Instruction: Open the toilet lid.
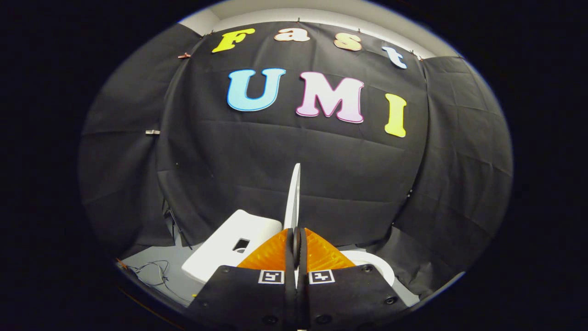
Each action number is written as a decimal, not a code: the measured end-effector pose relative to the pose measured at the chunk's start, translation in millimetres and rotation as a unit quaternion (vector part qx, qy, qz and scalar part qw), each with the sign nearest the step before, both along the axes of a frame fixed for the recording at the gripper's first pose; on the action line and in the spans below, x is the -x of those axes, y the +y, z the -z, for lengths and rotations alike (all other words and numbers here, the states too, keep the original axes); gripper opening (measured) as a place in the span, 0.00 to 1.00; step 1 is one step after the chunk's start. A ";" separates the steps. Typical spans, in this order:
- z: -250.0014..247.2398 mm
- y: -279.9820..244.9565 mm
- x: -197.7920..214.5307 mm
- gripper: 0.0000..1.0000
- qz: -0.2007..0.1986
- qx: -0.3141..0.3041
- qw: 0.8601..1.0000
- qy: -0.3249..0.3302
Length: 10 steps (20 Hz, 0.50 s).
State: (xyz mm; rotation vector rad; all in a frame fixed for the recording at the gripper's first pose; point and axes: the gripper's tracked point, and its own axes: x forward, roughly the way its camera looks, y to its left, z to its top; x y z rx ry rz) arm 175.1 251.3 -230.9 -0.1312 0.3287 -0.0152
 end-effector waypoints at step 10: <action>10.5 47.4 0.6 0.05 -0.040 0.052 0.998 0.000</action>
